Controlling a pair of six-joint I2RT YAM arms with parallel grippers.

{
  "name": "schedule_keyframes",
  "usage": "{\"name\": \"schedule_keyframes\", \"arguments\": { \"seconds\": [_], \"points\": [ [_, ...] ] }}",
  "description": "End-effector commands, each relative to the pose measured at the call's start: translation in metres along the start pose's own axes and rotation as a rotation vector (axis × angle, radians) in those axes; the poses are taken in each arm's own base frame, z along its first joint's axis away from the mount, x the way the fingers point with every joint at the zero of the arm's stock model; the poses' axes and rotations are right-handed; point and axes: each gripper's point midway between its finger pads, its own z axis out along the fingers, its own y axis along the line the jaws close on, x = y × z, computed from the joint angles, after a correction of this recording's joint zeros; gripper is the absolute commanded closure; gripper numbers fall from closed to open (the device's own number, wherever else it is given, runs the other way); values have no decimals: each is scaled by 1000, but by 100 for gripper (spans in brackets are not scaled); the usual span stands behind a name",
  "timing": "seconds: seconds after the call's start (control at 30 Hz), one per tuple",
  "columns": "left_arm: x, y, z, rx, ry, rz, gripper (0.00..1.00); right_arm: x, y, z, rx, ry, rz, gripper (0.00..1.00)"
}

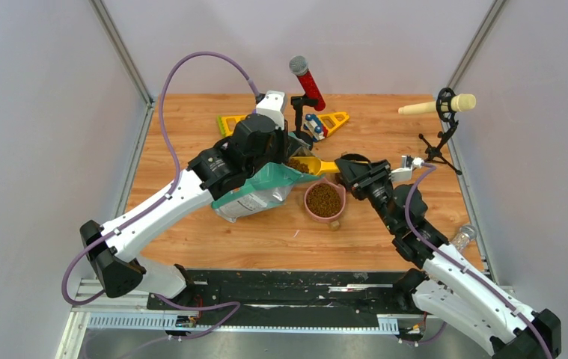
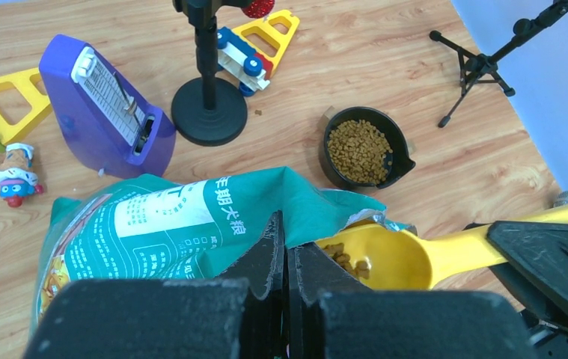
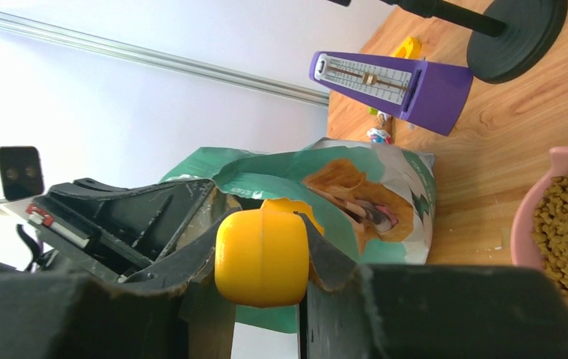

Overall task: Serve the pet food
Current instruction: Collect the pet food from the pet food bag.

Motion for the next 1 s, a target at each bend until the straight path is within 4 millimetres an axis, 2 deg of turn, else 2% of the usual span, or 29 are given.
{"name": "schedule_keyframes", "arguments": {
  "seconds": [0.0, 0.3, 0.53, 0.8, 0.97],
  "points": [
    [-61, -8, -23, 50, -195, -66, 100, -18, 19, -6, -52, -71, 35, 100],
    [-61, -9, -25, 65, -208, -74, 100, -19, 23, -2, -46, -71, 25, 100],
    [-64, -8, -26, 58, -215, -71, 100, -11, 34, 15, -75, -41, 8, 100],
    [-70, 4, -32, 8, -241, -54, 100, -28, 32, 10, -68, -129, 2, 100],
    [-71, 6, -33, -4, -243, -50, 100, -33, 42, 6, -96, -144, -3, 100]
  ]
}}
